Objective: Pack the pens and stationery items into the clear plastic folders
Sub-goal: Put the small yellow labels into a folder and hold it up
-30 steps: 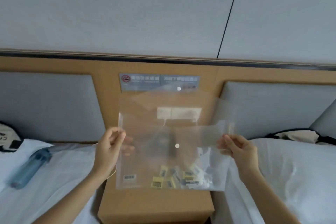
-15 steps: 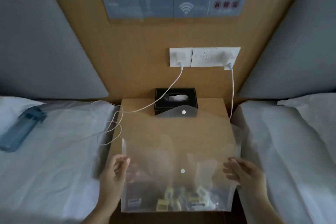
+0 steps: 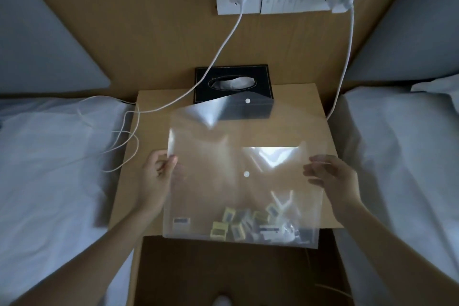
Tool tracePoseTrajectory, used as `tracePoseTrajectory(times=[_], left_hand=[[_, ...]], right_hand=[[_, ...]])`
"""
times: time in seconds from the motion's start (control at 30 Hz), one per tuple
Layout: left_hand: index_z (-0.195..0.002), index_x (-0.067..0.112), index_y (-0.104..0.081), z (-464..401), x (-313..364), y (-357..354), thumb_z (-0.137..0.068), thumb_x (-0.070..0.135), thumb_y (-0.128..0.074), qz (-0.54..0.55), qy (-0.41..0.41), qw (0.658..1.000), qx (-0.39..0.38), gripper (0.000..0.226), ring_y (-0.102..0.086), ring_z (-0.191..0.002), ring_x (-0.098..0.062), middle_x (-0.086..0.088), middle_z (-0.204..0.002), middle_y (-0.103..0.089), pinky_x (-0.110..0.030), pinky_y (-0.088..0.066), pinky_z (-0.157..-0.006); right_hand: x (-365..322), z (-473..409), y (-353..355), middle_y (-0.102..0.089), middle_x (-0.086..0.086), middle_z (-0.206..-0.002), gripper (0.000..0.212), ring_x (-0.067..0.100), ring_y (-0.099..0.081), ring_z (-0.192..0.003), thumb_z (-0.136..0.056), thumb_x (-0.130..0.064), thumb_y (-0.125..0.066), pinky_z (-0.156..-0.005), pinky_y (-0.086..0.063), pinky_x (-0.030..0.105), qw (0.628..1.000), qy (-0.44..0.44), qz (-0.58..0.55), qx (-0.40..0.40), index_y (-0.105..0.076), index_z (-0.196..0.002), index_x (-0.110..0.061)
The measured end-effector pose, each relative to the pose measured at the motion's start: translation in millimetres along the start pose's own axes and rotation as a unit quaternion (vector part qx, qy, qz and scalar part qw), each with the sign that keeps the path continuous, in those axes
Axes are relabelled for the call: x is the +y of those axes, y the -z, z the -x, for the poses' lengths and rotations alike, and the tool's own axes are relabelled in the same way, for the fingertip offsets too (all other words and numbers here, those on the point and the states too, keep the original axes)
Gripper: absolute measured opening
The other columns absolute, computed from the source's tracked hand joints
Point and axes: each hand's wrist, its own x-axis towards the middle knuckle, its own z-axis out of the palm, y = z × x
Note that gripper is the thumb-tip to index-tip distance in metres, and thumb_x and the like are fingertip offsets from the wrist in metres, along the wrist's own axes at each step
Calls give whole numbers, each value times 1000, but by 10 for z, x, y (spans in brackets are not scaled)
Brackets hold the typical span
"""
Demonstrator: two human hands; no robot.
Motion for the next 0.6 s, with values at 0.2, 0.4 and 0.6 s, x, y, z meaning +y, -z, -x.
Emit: tracePoseTrajectory(times=[0.2,0.4,0.6], left_hand=[[-131,-2,-41,-180,-197,-288,-90,5,-59,-165,52,984,33,45,-50,-115,-38,-22,-128,-46,-41,-41,-92],[-134,25,-40,467,-35,-659,-87,24,-58,-354,-309,866,-171,50,-34,-134,-21,-3,-144,-38,-42,-35,-110],[-133,28,-46,543,-248,-851,-92,48,-27,-461,-236,814,-264,49,-51,-127,-25,-4,-142,-49,-45,-46,-97]], right_hand=[[-3,-281,-116,-64,11,-79,20,17,-60,-66,-86,10,-58,-60,-49,24,999,-35,18,-7,-58,-89,-9],[66,-462,-150,-64,2,-68,29,14,-60,-62,-82,13,-59,-61,-47,28,994,-73,78,1,-57,-107,-1],[-83,-671,-211,-58,11,-106,52,27,-56,-96,-84,5,-60,-70,-40,26,981,-49,187,-16,-46,-132,-8]])
